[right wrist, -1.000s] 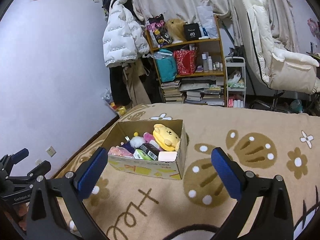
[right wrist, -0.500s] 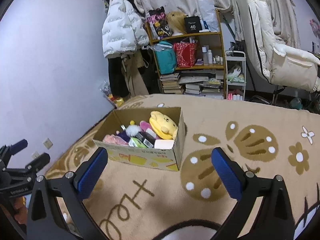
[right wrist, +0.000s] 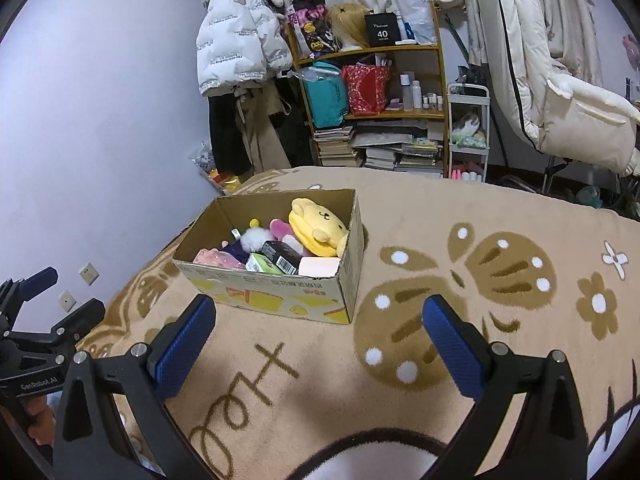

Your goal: Organize soft objects

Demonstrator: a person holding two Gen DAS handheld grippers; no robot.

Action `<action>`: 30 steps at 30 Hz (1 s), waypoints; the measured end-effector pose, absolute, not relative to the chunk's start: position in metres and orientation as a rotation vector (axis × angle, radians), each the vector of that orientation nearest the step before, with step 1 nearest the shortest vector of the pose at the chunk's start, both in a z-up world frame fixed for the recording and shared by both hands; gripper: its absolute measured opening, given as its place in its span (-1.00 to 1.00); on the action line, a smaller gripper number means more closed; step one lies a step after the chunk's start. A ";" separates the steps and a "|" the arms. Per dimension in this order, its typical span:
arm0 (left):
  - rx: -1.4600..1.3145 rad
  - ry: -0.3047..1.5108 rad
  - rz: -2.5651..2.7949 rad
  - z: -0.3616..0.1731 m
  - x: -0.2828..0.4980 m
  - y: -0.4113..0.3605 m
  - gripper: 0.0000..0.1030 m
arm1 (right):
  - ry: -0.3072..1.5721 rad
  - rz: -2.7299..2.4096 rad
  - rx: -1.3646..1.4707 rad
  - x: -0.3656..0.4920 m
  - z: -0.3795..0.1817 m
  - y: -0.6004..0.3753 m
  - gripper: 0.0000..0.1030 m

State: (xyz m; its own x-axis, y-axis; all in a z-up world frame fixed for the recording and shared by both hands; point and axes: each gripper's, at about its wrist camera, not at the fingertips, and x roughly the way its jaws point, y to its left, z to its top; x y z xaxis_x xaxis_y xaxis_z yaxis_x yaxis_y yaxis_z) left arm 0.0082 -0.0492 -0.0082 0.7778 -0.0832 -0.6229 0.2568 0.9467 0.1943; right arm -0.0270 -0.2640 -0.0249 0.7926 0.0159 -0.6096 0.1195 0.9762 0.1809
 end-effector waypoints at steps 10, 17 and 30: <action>0.272 0.632 -0.176 -0.009 0.009 -0.051 0.98 | 0.656 -0.056 0.190 -0.026 -0.028 -0.260 1.00; 0.252 0.613 -0.150 -0.004 0.007 -0.048 0.98 | 0.652 -0.053 0.186 -0.026 -0.029 -0.261 1.00; 0.234 0.591 -0.130 0.002 0.006 -0.040 0.98 | 0.649 -0.053 0.186 -0.029 -0.031 -0.261 1.00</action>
